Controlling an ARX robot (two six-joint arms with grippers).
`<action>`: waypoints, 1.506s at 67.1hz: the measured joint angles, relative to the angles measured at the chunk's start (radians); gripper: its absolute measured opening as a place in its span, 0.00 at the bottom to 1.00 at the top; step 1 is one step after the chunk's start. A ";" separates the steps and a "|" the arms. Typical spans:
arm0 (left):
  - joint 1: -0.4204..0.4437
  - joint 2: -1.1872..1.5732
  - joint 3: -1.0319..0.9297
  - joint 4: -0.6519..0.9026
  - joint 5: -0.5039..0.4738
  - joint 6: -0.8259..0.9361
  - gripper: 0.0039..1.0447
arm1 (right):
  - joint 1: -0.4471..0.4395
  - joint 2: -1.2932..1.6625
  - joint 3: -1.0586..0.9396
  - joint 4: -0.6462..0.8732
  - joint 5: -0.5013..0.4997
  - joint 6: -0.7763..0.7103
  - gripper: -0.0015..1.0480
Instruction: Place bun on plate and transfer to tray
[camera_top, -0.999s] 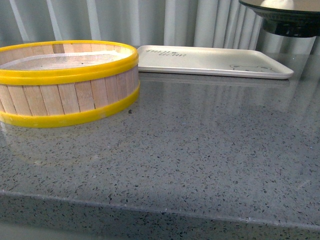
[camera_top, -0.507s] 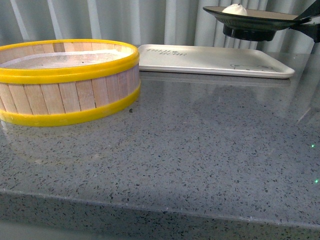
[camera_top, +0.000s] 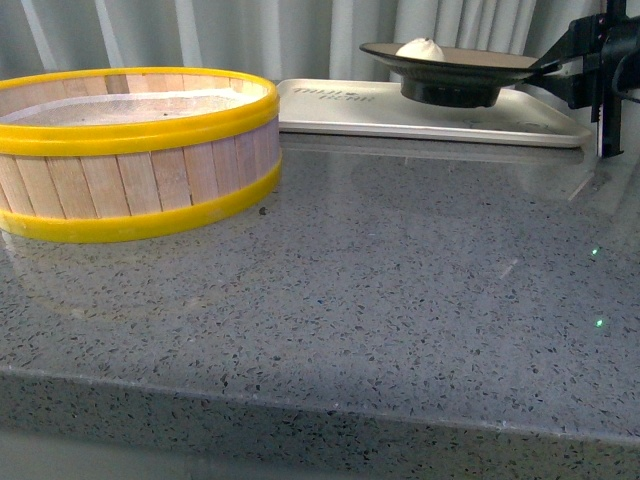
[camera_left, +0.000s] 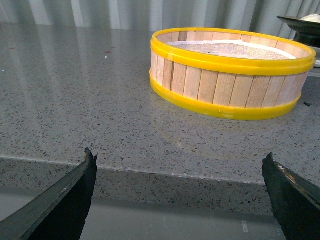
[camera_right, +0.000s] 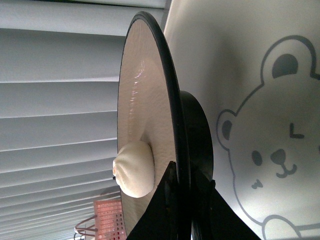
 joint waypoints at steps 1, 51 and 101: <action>0.000 0.000 0.000 0.000 0.000 0.000 0.94 | 0.000 0.003 0.000 0.001 -0.001 0.000 0.02; 0.000 0.000 0.000 0.000 0.000 0.000 0.94 | -0.026 0.066 0.096 -0.083 -0.015 -0.037 0.05; 0.000 0.000 0.000 0.000 0.000 0.000 0.94 | -0.076 -0.024 0.031 -0.145 0.023 -0.047 0.94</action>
